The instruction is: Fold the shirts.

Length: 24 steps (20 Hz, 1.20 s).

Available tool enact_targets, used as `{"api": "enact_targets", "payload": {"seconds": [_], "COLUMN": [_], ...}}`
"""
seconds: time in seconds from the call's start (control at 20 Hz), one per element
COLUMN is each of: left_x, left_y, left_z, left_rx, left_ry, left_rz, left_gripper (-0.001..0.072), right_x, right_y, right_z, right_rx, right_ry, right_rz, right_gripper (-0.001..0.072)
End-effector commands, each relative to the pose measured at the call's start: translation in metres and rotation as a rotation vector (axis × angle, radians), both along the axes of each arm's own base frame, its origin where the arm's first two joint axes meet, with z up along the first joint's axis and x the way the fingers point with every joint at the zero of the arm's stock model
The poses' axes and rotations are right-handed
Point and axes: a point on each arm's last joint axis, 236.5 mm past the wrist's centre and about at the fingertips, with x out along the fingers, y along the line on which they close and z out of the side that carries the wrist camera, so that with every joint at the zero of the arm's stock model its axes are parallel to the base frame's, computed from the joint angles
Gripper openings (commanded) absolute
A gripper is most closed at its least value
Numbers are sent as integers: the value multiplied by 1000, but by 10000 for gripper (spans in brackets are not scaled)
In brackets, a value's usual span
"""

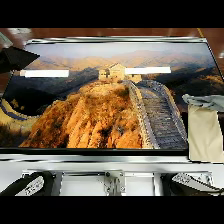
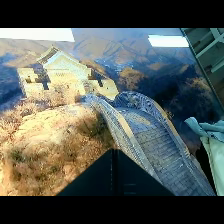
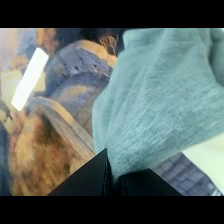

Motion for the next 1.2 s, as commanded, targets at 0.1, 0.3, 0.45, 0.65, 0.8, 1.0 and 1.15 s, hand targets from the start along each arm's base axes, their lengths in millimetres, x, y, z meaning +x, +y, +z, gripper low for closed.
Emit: {"api": "enact_targets", "payload": {"seconds": [0.1, 0.3, 0.45, 0.65, 0.8, 1.0, 1.15], "left_x": [-1, -1, -2, -2, 2, 19, -2], "left_y": [-1, -3, -5, -8, -7, -2, 5], "left_z": [0, 2, 5, 9, 3, -70, -171], "left_rx": [0, -7, -24, -48, -49, 140, 512], "left_ry": [0, -2, -5, -9, 5, 166, 456], "left_rz": [-3, -6, -13, -20, -20, -1, 3], "left_gripper": [38, 37, 38, 38, 37, 35, 35], "right_x": [-98, -170, -188, -205, -197, -54, 18], "right_y": [6, 10, 34, 22, 10, -17, 40], "right_z": [-41, -83, -125, -167, -160, -63, -17], "right_rx": [54, 0, 96, 40, -24, -149, -297], "right_ry": [387, 665, 709, 777, 730, 137, -26], "right_rz": [8, -10, -17, -108, -57, -102, 94], "right_gripper": [55, 54, 56, 221, 657, 654, 655]}}
